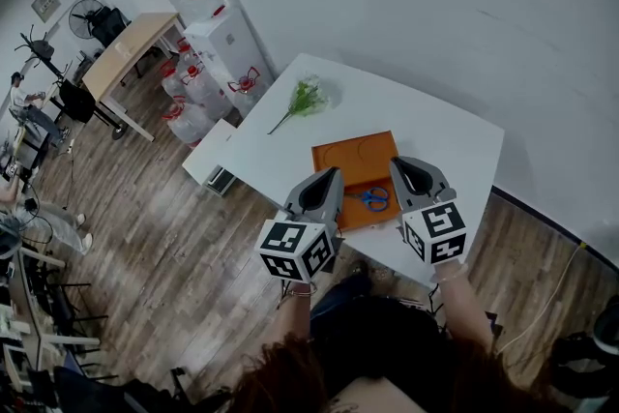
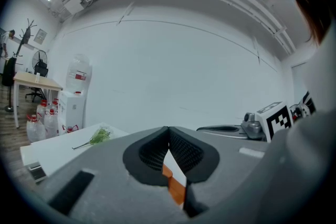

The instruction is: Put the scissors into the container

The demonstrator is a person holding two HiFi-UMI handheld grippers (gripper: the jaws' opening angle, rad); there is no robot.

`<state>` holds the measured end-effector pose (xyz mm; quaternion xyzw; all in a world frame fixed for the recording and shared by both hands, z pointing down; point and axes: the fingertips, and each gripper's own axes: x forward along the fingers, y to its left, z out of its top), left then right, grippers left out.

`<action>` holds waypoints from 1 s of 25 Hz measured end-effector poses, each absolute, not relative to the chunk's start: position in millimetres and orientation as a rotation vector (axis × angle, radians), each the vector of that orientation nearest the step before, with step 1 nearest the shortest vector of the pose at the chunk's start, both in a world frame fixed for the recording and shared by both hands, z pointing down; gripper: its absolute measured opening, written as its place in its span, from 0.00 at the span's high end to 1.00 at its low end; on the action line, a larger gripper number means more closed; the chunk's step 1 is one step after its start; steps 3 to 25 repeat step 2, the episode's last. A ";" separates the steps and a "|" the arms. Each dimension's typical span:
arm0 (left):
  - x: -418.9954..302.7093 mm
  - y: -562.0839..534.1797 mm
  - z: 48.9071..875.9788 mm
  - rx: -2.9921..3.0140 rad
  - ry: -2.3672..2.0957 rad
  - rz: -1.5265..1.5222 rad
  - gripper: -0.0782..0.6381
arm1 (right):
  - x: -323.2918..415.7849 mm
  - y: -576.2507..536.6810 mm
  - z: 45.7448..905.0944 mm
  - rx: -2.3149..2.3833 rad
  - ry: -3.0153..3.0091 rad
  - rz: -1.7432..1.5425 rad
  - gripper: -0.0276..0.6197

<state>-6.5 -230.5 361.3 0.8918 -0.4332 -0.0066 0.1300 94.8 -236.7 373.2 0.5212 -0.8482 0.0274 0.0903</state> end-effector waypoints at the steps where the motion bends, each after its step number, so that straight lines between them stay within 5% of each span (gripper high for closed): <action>1: -5.8 -230.5 362.2 2.591 -1.256 -0.019 0.87 | 95.0 -236.8 373.7 1.550 -2.521 0.080 0.96; 25: -5.1 -230.5 363.2 2.592 -1.254 -0.018 0.87 | 95.3 -237.0 374.3 1.551 -2.521 0.080 0.96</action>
